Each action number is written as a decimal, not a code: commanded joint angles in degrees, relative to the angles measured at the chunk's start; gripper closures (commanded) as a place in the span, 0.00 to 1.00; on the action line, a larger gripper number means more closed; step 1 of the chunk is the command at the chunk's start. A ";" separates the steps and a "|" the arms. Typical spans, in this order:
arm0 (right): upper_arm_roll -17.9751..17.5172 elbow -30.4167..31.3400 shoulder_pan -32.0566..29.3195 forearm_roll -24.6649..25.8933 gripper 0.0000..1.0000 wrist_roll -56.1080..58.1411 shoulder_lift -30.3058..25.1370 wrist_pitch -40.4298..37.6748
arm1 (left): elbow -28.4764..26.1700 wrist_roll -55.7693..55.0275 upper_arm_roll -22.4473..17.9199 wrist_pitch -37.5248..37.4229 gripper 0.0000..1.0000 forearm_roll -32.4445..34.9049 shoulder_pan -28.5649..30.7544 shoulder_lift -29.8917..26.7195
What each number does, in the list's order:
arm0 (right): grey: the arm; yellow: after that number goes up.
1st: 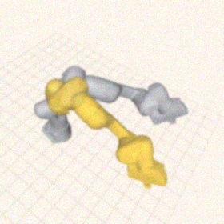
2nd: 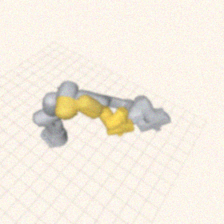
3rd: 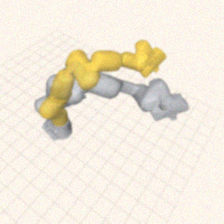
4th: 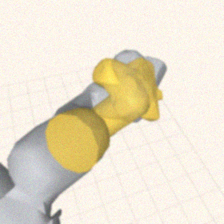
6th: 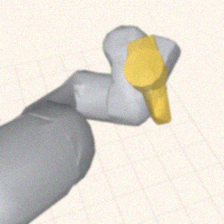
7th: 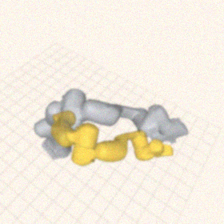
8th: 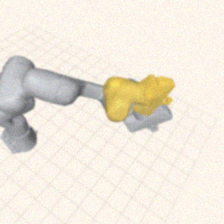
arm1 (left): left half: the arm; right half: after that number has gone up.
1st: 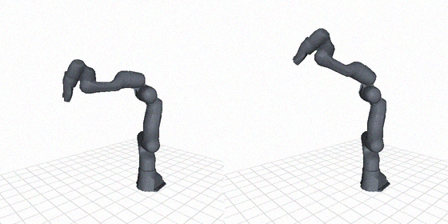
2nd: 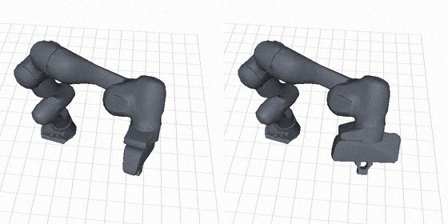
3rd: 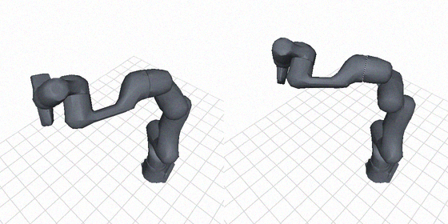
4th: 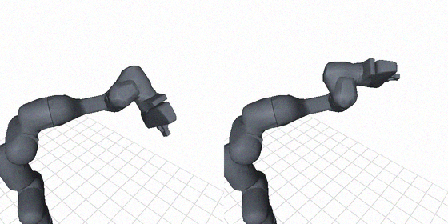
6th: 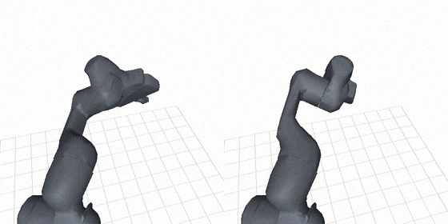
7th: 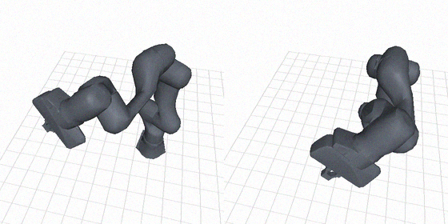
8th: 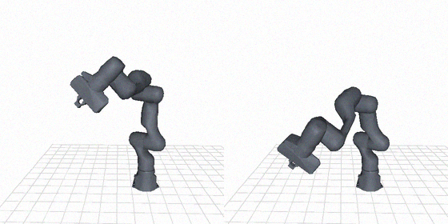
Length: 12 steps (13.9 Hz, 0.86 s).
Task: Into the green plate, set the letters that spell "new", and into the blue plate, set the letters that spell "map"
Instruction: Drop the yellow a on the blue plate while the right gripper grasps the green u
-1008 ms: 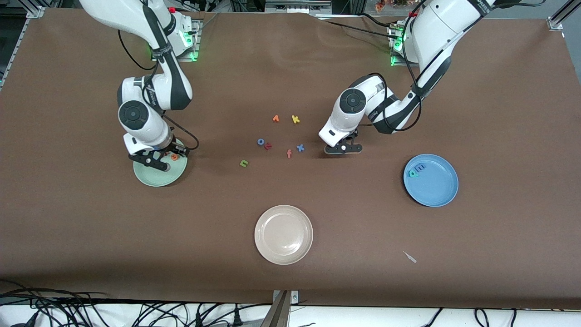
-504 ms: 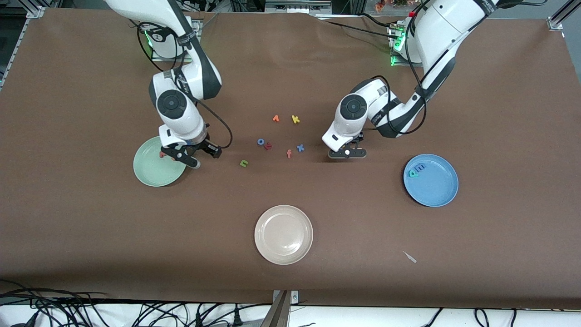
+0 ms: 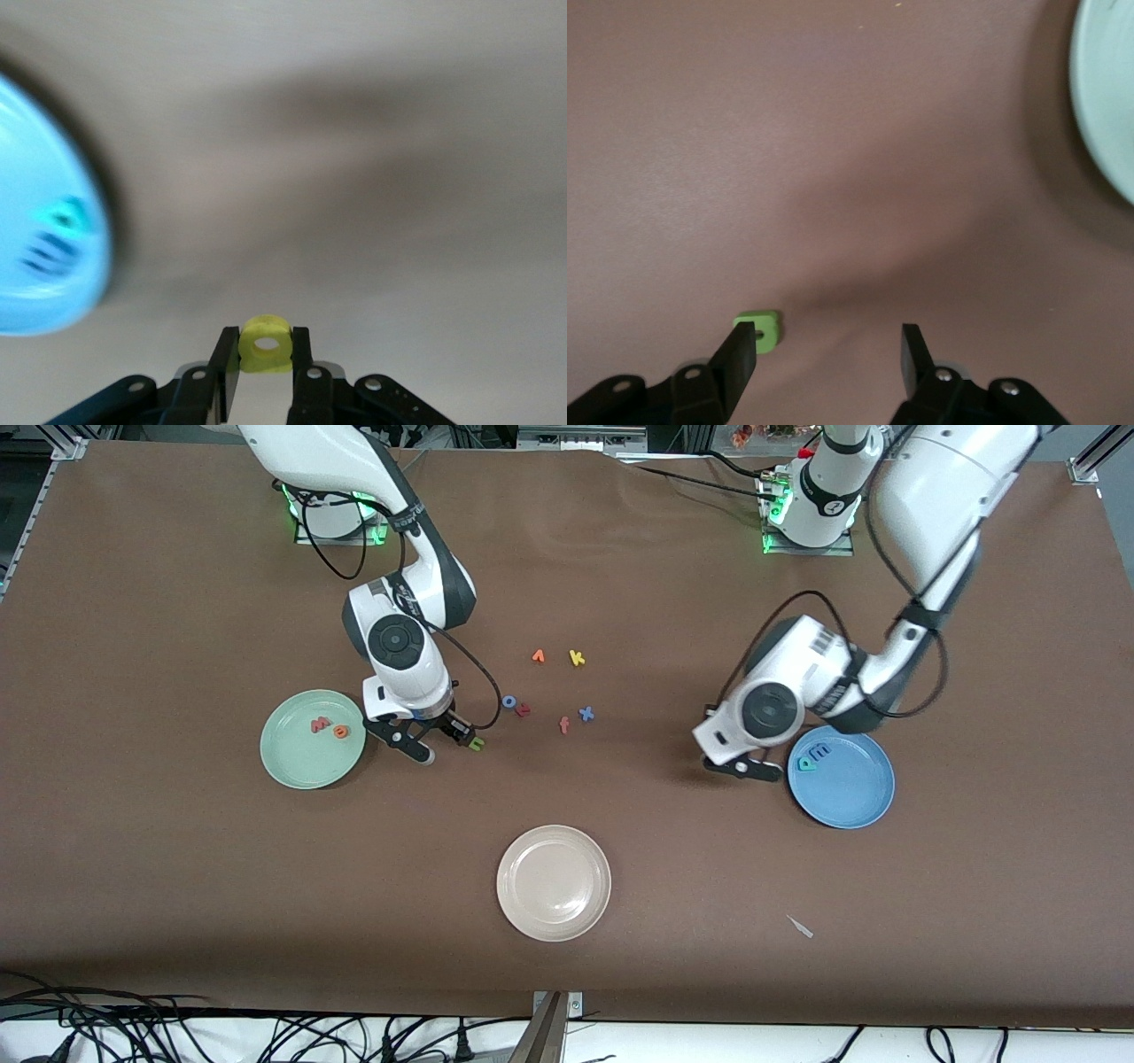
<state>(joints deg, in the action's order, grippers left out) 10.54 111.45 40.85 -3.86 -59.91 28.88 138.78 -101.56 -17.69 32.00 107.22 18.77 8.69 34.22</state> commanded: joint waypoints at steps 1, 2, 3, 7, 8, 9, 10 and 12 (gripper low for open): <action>-0.34 -3.16 0.98 -0.44 0.25 -2.83 2.22 -0.17 | 0.75 14.22 0.26 -1.93 0.81 -1.46 6.66 0.24; -0.35 -3.95 1.16 -0.44 0.25 -3.37 3.10 -0.17 | 0.75 19.31 0.17 -1.93 0.81 -1.20 8.95 0.41; -0.43 -4.05 1.59 -0.44 0.26 -3.46 3.63 0.09 | 0.75 24.06 -0.01 -1.93 0.81 -1.02 11.32 0.67; -0.35 -5.63 3.00 -0.27 0.26 -5.39 6.18 0.44 | 0.75 32.37 -3.61 -1.31 0.44 2.06 13.10 3.40; -0.35 -5.63 2.92 -0.27 0.26 -5.39 6.18 0.62 | 0.84 32.89 -3.61 -1.49 0.00 2.06 13.28 3.31; -0.35 -5.63 3.00 -0.27 0.26 -5.48 6.53 1.14 | 1.45 33.42 -3.61 -1.75 0.00 2.06 13.45 2.97; -0.35 -5.54 3.00 -0.27 0.26 -5.48 6.71 1.49 | 2.93 33.25 -3.61 -2.45 0.00 1.36 13.46 2.79; -0.35 -5.54 3.00 -0.27 0.26 -5.48 7.06 1.67 | 8.01 33.16 -3.70 -9.36 0.00 1.18 13.46 2.96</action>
<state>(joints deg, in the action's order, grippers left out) 10.02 107.12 43.62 -3.86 -64.73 34.87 140.09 -98.84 14.39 28.20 103.99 19.56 22.33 37.38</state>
